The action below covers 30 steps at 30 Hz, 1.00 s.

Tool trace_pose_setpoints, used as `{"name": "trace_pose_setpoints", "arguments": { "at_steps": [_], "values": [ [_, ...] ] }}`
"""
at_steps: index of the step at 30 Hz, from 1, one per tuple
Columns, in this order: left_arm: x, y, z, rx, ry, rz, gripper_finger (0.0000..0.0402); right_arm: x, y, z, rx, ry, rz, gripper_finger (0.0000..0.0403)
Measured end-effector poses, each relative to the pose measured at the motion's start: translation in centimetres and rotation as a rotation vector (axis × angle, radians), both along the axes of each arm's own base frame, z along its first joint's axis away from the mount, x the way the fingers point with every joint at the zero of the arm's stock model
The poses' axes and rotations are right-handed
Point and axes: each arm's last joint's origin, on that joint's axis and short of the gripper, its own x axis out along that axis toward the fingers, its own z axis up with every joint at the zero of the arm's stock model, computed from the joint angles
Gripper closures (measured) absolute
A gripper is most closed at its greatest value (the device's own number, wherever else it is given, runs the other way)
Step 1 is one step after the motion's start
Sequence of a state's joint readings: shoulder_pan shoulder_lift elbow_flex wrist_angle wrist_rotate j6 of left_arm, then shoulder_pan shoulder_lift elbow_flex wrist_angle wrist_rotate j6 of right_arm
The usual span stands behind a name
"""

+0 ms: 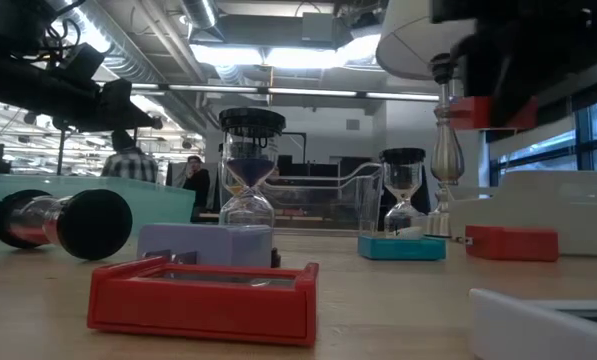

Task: Pick & Place Office items
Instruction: Put the middle red charger adapter into the gray bin

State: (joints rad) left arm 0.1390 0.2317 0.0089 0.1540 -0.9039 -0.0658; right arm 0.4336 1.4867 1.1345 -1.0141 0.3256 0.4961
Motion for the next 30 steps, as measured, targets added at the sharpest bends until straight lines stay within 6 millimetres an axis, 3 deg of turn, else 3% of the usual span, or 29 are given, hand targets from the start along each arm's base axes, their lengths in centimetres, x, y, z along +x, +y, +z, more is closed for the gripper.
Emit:
{"name": "trace_pose_setpoints", "arguments": {
  "at_steps": [7,13,22,30],
  "values": [
    [0.0,0.0,0.0,0.000,0.001,0.000,0.0123,-5.2,-3.5,-1.8,0.000,-0.047,-0.234,0.0183],
    [0.0,0.0,0.0,0.000,0.001,0.000,0.0123,-7.8,-5.6,-4.9,-0.028,-0.020,-0.357,0.0183],
    [0.0,0.0,0.0,0.000,0.001,0.000,0.0123,-7.8,-6.2,-7.3,0.040,-0.064,-0.343,0.0182],
    [0.0,0.0,0.0,0.000,0.001,0.000,0.0123,-7.9,-6.9,-8.1,0.038,-0.050,-0.356,0.0180]
  ]
}}
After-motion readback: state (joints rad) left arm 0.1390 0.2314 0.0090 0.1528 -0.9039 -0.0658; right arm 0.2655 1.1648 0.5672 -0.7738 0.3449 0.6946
